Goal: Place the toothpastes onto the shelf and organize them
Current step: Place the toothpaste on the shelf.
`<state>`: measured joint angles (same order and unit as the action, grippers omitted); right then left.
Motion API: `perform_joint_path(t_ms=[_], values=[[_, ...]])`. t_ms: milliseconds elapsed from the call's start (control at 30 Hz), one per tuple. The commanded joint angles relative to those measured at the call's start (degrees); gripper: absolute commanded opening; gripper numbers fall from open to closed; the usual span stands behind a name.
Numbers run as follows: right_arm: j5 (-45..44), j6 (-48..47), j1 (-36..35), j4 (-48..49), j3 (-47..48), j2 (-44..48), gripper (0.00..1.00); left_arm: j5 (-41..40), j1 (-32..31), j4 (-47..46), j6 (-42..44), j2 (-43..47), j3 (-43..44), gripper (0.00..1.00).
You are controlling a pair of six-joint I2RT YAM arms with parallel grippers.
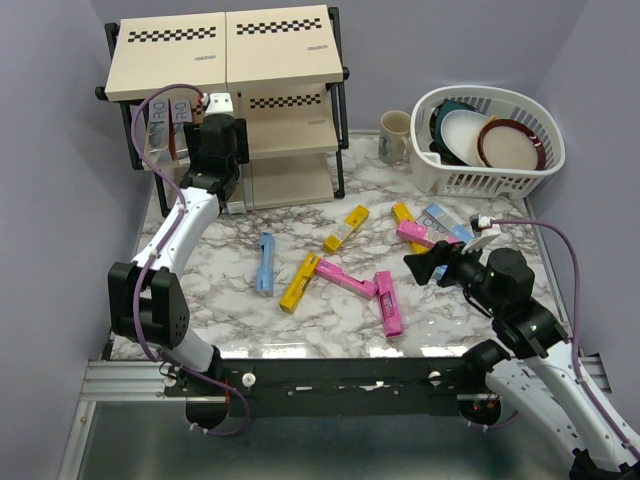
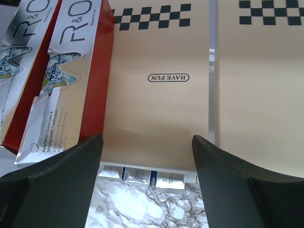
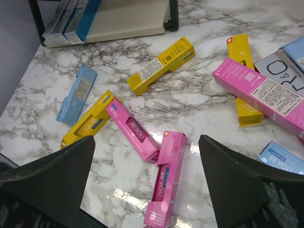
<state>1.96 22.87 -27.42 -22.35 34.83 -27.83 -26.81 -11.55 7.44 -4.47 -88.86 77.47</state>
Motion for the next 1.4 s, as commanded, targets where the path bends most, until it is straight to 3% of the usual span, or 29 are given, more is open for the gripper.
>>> perform_joint_path(t_ms=[0, 433, 833, 1233, 1367], values=[[0.86, -0.55, -0.35, 0.99, -0.73, -0.12, 0.98, -4.12, 0.92, -1.64, 0.78, -0.35, 1.11, 0.88], [0.86, -0.55, -0.35, 0.82, -0.73, 0.32, 0.98, -7.12, 1.27, -2.96, 0.87, 0.53, -0.74, 0.88], [2.09, -2.39, -0.44, 0.64, -0.55, 0.76, 0.99, 0.43, 0.04, -2.61, -1.59, 7.11, -3.56, 0.92], [-3.26, -3.62, -0.27, -0.06, 1.64, 0.41, 1.00, 12.21, -1.90, 6.09, -8.18, 31.01, -11.88, 0.99], [0.59, -6.53, -0.27, 2.57, 0.24, -0.46, 0.96, 14.41, -1.90, 8.46, -8.19, 43.12, -17.34, 0.99]])
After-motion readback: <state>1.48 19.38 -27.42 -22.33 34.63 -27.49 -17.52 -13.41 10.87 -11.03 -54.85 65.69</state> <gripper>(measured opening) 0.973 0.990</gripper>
